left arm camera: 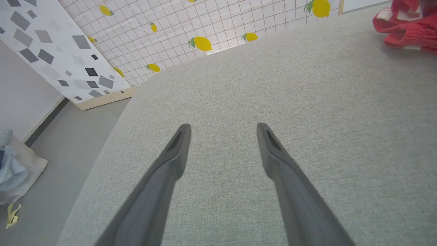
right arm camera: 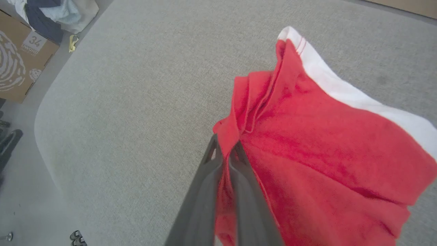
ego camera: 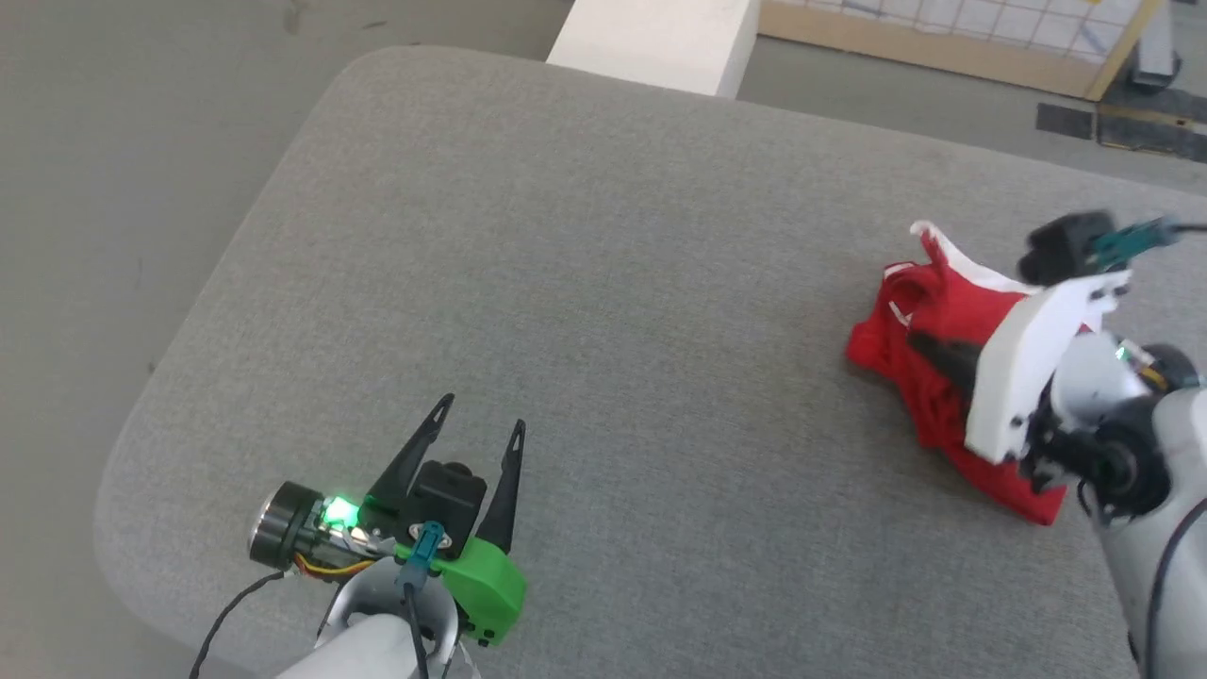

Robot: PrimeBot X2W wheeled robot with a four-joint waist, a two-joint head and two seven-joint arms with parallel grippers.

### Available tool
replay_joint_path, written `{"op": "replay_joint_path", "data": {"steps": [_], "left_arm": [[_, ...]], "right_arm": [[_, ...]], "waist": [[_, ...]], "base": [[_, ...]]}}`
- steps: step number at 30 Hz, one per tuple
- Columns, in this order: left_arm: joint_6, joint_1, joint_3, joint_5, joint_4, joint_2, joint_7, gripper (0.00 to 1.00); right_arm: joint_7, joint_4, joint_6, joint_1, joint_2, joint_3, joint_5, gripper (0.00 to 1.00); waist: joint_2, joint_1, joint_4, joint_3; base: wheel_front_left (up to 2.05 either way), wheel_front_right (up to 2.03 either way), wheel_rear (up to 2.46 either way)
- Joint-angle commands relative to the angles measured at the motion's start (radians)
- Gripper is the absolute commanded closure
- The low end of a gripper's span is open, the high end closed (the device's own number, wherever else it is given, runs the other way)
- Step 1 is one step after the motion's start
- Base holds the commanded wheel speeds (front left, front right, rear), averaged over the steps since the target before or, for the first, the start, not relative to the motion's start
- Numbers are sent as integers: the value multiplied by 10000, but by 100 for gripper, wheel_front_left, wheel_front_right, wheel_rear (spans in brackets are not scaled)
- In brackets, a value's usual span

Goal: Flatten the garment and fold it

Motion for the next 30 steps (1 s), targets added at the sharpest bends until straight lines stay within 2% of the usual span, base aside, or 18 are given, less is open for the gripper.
{"op": "replay_joint_path", "data": {"steps": [1,7,8,9,14,19,24,30], "left_arm": [[59,59,8,-12,53,-41,-93,0],[83,34,3,-42,119,-105,-140,0],[84,17,3,-48,137,-124,-145,0],[80,4,4,-57,161,-141,-152,0],[27,-100,27,-146,312,-229,-144,0],[-28,-225,215,-306,422,-165,-212,0],[-153,-316,385,-520,352,-55,-224,0],[-167,-329,517,-673,238,70,-223,0]], "right_arm": [[89,-15,35,254,15,122,-218,100],[127,114,35,529,-165,987,-751,100],[29,75,35,517,-255,1258,-829,29],[-63,45,35,502,-333,1490,-868,0],[-475,-119,35,362,-1005,3014,-637,0],[-1493,-180,35,-103,-1492,3364,-341,0],[-3441,-516,35,-798,-2256,3537,-664,0],[-6162,-526,35,-1060,-3161,3018,-1759,0]], "waist": [[0,0,109,114],[0,0,145,249],[0,0,134,270],[0,0,120,280],[0,0,-72,163],[0,0,-379,-164],[0,0,-788,-488],[0,0,-1272,-707]], "base": [[0,0,0],[0,0,0],[0,0,0],[0,0,0],[0,0,0],[0,0,0],[0,0,0],[0,0,0]]}}
